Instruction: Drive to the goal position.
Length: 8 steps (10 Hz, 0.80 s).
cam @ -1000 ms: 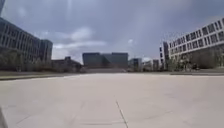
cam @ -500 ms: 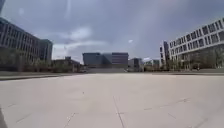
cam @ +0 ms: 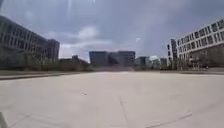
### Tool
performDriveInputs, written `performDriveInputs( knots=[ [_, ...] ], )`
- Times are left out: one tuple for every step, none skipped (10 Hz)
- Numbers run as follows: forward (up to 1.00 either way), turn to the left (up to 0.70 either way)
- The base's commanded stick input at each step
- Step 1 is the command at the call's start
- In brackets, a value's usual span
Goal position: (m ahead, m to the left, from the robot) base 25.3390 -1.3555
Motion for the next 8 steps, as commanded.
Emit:
performDriveInputs(
  knots=[
    [1.0, 0.0],
    [1.0, 0.0],
    [1.0, 0.0],
    [1.0, 0.0],
    [1.0, 0.0],
    [1.0, 0.02],
    [1.0, 0.05],
    [1.0, 0.25]
  ],
)
